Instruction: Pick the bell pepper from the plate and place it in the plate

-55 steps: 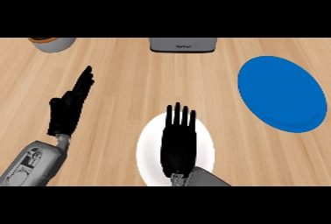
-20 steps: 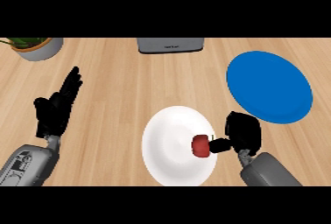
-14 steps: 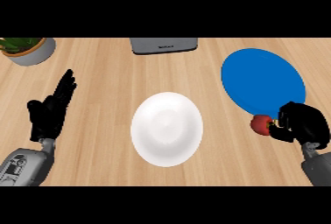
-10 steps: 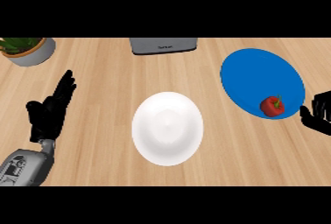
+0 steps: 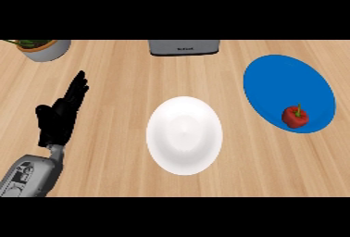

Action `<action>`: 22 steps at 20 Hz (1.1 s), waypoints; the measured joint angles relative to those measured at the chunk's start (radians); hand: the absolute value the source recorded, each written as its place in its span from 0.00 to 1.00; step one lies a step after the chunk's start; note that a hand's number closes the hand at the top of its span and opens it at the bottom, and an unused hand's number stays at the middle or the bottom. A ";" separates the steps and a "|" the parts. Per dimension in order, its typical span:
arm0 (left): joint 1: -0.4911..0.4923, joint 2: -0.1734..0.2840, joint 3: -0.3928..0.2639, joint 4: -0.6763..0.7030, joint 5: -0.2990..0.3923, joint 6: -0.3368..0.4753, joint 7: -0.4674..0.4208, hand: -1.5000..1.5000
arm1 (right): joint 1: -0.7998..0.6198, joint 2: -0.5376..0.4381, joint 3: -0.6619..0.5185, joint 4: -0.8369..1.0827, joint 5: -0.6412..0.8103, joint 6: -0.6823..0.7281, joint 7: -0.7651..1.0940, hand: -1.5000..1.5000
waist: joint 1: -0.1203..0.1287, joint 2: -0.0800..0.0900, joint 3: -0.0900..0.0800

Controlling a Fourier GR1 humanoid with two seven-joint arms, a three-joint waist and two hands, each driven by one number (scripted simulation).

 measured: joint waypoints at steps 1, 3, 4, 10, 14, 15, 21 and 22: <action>-0.004 -0.002 -0.004 -0.001 -0.003 -0.006 0.001 0.50 | -0.009 -0.013 -0.019 0.036 -0.026 0.034 -0.048 1.00 | 0.010 0.001 -0.001; -0.011 -0.014 -0.016 -0.005 -0.016 -0.005 0.004 0.50 | -0.045 -0.028 -0.039 0.115 -0.060 0.098 -0.120 1.00 | 0.028 0.003 -0.002; -0.012 -0.020 -0.020 -0.005 -0.022 -0.007 0.003 0.50 | -0.062 -0.031 -0.043 0.154 -0.068 0.125 -0.150 1.00 | 0.034 0.004 -0.003; -0.013 -0.039 -0.010 0.013 -0.041 -0.034 -0.014 0.50 | -0.238 0.023 0.009 0.329 -0.025 0.198 -0.182 1.00 | 0.057 0.006 -0.005; -0.012 -0.042 0.000 0.002 -0.051 -0.052 -0.003 0.50 | -0.343 0.099 0.058 0.394 0.027 0.193 -0.162 1.00 | 0.061 0.006 -0.006; -0.016 -0.039 0.008 -0.002 -0.051 -0.055 0.005 0.50 | -0.368 0.121 0.069 0.421 0.046 0.178 -0.163 1.00 | 0.063 0.006 -0.006; -0.036 -0.054 0.015 -0.010 -0.062 -0.068 0.029 0.50 | -0.472 0.224 0.172 0.541 0.212 0.051 -0.099 1.00 | 0.072 0.009 -0.006; -0.035 -0.058 0.013 -0.017 -0.064 -0.068 0.033 0.50 | -0.495 0.240 0.187 0.574 0.239 0.033 -0.088 1.00 | 0.076 0.010 -0.005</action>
